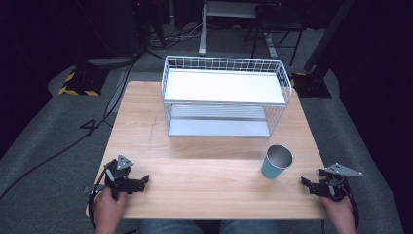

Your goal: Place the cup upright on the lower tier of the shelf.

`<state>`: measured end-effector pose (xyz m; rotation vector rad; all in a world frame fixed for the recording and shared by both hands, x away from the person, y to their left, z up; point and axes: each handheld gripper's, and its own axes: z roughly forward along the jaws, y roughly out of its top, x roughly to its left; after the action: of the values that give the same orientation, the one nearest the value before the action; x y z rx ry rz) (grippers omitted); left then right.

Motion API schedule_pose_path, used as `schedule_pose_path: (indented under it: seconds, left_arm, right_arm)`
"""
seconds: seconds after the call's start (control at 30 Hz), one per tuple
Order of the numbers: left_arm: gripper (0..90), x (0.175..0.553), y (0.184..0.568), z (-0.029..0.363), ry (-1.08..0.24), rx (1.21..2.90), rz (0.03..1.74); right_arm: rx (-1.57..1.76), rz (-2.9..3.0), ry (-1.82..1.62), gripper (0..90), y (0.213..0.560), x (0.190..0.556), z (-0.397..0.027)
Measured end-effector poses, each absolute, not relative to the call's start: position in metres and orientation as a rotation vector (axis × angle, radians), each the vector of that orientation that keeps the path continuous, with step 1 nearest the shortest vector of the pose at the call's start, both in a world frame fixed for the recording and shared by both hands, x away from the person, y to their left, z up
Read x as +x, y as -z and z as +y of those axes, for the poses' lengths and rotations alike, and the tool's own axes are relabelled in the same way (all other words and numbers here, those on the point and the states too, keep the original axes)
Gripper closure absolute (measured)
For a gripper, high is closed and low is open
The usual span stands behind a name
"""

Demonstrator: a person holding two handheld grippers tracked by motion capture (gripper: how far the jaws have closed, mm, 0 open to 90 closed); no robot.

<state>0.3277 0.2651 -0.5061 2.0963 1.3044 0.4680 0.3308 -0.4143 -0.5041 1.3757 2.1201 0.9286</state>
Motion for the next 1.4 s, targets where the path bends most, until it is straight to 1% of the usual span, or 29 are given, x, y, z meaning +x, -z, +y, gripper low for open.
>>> schedule_pose_path:
  seconds: [0.5,0.67,0.9,1.4]
  left_arm:
    - [0.1,0.329,0.506,0.264,-0.473,2.094,1.312]
    - [0.1,0.329,0.506,0.264,-0.472,2.094,1.312]
    - [0.1,0.329,0.506,0.264,-0.473,2.094,1.313]
    - [0.1,0.329,0.506,0.264,-0.472,2.094,1.312]
  right_arm:
    - [1.389,2.11,-0.929,16.1,0.504,0.326,-0.413]
    - [1.374,2.077,-0.965,16.1,0.496,0.32,-0.411]
    - [1.318,2.086,-1.031,16.1,0.484,0.311,-0.399]
    - [1.257,2.125,-1.048,16.1,0.473,0.302,-0.374]
